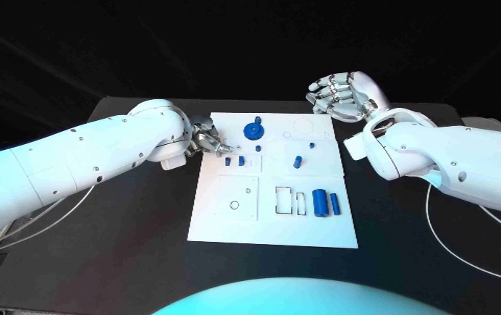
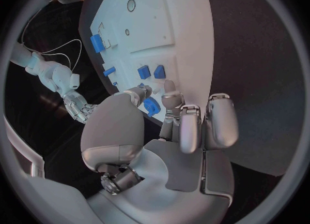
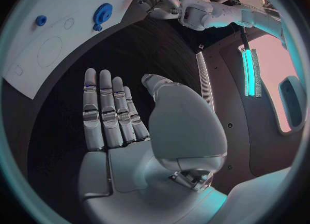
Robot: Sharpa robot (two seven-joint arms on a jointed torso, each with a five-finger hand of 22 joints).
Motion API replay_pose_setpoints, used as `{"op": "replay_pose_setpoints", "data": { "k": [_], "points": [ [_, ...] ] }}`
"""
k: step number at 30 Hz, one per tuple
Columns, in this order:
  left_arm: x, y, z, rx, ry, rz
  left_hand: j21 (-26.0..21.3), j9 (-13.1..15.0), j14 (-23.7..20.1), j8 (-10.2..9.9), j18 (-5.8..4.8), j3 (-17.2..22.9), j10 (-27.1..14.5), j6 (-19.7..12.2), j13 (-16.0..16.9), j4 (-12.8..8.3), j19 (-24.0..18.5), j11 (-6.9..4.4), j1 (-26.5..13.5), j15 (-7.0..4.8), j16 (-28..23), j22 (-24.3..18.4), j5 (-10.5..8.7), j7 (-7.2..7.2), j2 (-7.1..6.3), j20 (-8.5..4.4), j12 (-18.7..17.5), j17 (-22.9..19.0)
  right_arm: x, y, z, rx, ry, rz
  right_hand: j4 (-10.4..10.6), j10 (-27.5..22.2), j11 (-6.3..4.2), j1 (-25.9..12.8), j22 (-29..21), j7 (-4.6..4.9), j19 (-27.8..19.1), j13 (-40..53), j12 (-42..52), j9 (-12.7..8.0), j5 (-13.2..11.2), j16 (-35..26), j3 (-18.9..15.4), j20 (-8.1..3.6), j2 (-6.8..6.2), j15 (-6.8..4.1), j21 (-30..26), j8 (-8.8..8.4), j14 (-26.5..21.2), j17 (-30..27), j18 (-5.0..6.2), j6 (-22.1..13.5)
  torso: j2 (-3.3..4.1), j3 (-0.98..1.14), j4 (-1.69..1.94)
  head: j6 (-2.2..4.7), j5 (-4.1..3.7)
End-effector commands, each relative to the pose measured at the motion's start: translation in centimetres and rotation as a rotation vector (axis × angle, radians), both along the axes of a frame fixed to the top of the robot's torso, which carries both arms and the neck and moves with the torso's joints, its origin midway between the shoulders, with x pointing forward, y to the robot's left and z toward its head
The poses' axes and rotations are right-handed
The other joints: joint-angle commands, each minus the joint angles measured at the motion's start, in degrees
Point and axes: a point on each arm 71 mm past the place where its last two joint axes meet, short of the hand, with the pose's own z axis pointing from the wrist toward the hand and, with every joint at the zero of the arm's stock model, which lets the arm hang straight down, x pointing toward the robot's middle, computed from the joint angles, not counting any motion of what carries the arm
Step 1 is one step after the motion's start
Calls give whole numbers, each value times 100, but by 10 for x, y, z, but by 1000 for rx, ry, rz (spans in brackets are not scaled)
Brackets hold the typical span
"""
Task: Assemble the parts on the task board
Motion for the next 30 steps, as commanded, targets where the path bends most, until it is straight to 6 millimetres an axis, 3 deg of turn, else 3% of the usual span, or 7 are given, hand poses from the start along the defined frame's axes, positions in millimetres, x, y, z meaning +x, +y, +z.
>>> {"op": "replay_pose_setpoints", "data": {
  "k": [1, 7, 9, 12, 13, 17, 30],
  "points": [
    [3, -5, 9, -195, -55, 39, -239, -58, 402, -159, 45, -128, -403, -221, -600, -3, -195, 94, -76, 112, -127, -404, -176, 96, 17, 52, -488, 853, 0, 1, 1, 1, -7, 12, -2, -17, 42, -34, -7, 129, -41, -6, -31, -8, 28, -18, -29, -11, 8, 9, -27, -31, -45, -6, 74, -36, -7, 3, 6, 11, -11],
    [6, -7, 13, -275, -90, 47, -654, -86, 270, -300, 152, -393, -1034, -638, -1145, -2, -463, 272, 134, 267, -355, -1007, -227, 283, 33, 190, -970, 509, 0, 0, 0, 1, -6, 11, -2, -17, 42, -34, -7, 129, -41, -6, -31, -8, 28, -18, -29, -11, 8, 9, -27, -31, -45, -6, 74, -36, 3, 2, 1, 34, -23],
    [7, -10, 17, -300, -138, 25, -1426, -200, -156, -470, 344, -299, -1578, -1056, -1300, -101, -1045, 463, 720, 430, -955, -2158, -188, 493, 77, 323, -1240, -380, -1, 0, 0, 0, -5, 11, 0, -19, 43, -37, -14, 130, -43, -12, -31, -9, 29, -22, -32, -9, 10, 11, -26, -31, -46, -9, 74, -37, 2, 3, 2, 51, -57],
    [9, -18, 23, -334, -236, -47, -1999, -406, -523, -643, 467, -112, -1995, -1276, -1542, -224, -1420, 612, 1435, 569, -1413, -2896, -186, 646, 67, 471, -1549, -998, -1, 0, 0, 0, -4, 12, -5, -21, 43, -30, -24, 130, -46, -19, -31, -11, 33, -26, -30, -8, 14, 11, -25, -31, -46, -14, 75, -38, 3, 2, -3, 60, -70],
    [9, -21, 25, -340, -270, -76, -2477, -534, -982, -749, 562, 76, -2278, -1356, -1712, -391, -1797, 689, 1843, 632, -1924, -3504, -192, 702, 46, 525, -1783, -1662, -1, 0, 0, 0, -4, 12, -12, -23, 43, -21, -33, 130, -48, -27, -31, -13, 38, -31, -27, -7, 17, 12, -24, -30, -47, -19, 76, -38, 4, 2, -5, 75, -76],
    [6, -37, 31, -340, -420, -226, -2671, -836, -1725, -936, 567, 430, -2514, -1330, -2142, -677, -2001, 740, 2347, 711, -2625, -3590, -199, 741, -93, 605, -2243, -2573, -1, 0, 0, 0, -2, 16, -30, -26, 42, 12, -64, 128, -52, -54, -31, -19, 60, -44, -15, -4, 29, 12, -20, -25, -45, -34, 78, -33, 16, -5, -10, 100, -93],
    [-2, -68, 15, -148, -568, -497, -2582, -1538, -1767, -1373, 578, 475, -2608, -1041, -3116, -940, -2015, 827, 2333, 767, -2514, -3506, -279, 742, -337, 674, -3147, -3022, 0, 2, 0, -1, -1, 24, -52, -25, 41, 59, -104, 128, -52, -90, -30, -28, 95, -61, 7, -3, 46, 12, -15, -22, -39, -54, 80, -30, 36, -3, -37, 140, -123]
  ]
}}
